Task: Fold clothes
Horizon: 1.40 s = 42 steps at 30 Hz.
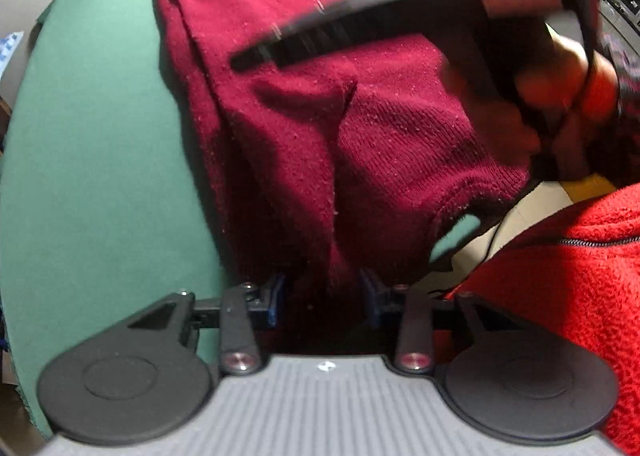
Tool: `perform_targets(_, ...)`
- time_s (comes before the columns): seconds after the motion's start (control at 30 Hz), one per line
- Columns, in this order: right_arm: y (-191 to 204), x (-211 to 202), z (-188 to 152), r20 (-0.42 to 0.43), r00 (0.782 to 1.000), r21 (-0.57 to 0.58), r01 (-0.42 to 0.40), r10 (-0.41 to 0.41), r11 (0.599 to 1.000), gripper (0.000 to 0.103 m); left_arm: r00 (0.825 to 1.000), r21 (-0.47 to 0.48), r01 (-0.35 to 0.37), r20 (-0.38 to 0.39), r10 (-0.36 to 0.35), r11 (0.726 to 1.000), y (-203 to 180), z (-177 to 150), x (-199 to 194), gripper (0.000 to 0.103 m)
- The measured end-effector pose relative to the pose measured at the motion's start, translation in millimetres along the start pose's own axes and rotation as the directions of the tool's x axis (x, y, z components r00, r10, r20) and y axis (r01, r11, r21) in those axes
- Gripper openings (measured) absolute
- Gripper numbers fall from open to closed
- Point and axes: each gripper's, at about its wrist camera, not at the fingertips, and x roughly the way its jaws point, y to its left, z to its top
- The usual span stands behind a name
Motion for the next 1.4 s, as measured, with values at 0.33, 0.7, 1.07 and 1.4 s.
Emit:
perform_targets(0.33, 0, 58, 14, -0.064, 0.998, -0.031, 0.028, -0.030, 0.999, 0.035, 1.000, 0.000, 0.001, -0.005, -0.001, 1.000, 1, -2, -6, 0.038)
perform_targets(0.7, -1, 25, -13, -0.040, 0.999, -0.008, 0.019, -0.020, 1.000, 0.028, 0.986, 0.034, -0.109, 0.134, 0.103, 0.993, 19, 27, -47, 0.068)
perform_targets(1.07, -54, -22, -44, -0.031, 0.985, 0.180, 0.173, -0.170, 0.968, 0.025, 0.968, 0.057, -0.163, 0.204, 0.148, 0.985, 18, 82, -9, 0.067)
perform_targets(1.4, -124, -115, -78, 0.002, 0.883, 0.403, 0.429, -0.469, 0.809, 0.033, 0.966, 0.084, -0.240, 0.119, 0.229, 0.967, 6, 85, 33, 0.073)
